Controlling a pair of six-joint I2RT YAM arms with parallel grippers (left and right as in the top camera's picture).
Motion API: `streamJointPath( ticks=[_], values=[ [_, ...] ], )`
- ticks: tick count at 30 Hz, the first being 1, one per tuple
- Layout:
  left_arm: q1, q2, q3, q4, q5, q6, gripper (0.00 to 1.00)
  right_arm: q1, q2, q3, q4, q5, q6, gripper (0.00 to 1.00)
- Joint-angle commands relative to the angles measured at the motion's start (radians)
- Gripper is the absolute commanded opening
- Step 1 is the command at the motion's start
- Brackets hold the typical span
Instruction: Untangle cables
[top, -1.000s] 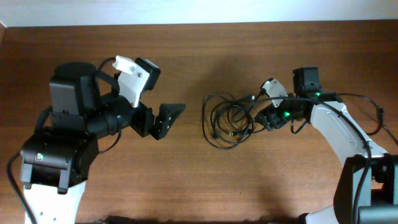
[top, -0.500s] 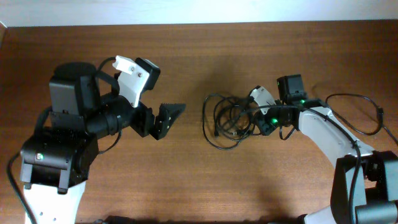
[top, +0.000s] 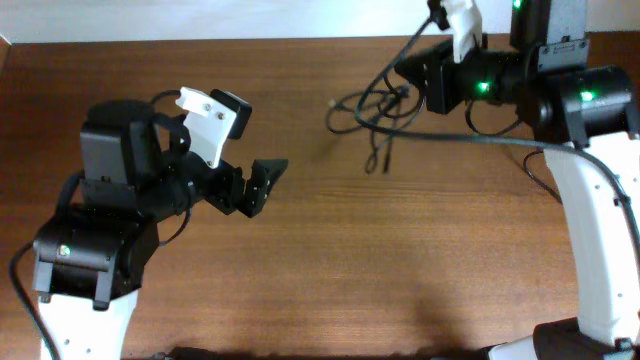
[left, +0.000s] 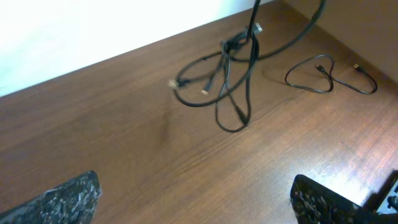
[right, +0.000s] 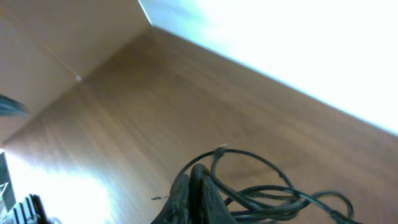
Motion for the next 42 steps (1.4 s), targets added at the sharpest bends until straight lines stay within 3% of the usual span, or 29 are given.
streamJointPath(
  ticks=[1,4,6,11,15,18,19,20,21,25,32,37,42],
  values=[
    [0.002,0.059,0.013,0.004,0.011,-0.001,0.99,0.070,-0.019,0.154,0.006,-0.024,0.042,0.04],
    [0.003,0.121,0.013,0.029,0.116,0.000,0.99,0.098,-0.019,0.244,0.018,0.006,0.154,0.04],
    [0.002,0.153,0.013,0.066,0.231,0.068,0.99,0.098,-0.019,0.268,0.023,0.005,0.191,0.04],
    [0.003,0.157,0.013,0.101,0.237,0.085,0.99,0.098,-0.019,0.275,0.026,-0.122,0.255,0.04],
    [0.002,0.157,0.013,0.127,0.237,0.086,0.99,0.098,-0.019,0.275,0.034,-0.172,0.380,0.04],
    [0.002,0.158,0.013,0.130,0.236,0.159,0.99,0.098,-0.019,0.275,0.124,-0.295,0.526,0.04],
    [0.003,0.158,0.013,0.143,0.229,0.161,0.77,0.098,-0.019,0.275,0.159,-0.332,0.584,0.04],
    [0.003,0.158,0.013,0.149,0.198,0.159,0.09,0.098,-0.019,0.275,0.185,-0.369,0.618,0.04],
    [0.003,0.158,0.013,0.149,0.174,0.148,0.00,0.098,-0.019,0.275,0.206,-0.396,0.619,0.04],
    [0.003,0.157,0.013,0.142,0.100,0.129,0.00,0.095,-0.019,0.275,0.247,-0.348,0.604,0.04],
    [0.003,0.158,0.013,0.062,-0.090,0.130,0.06,-0.027,-0.019,0.275,0.527,-0.273,0.580,0.04],
    [0.006,0.158,0.013,0.061,-0.222,0.130,0.10,-0.265,-0.019,0.275,0.665,-0.274,0.583,0.04],
    [0.027,0.157,0.013,0.048,-0.225,0.130,0.13,-0.616,-0.014,0.274,0.685,-0.273,0.583,0.04]
  ],
)
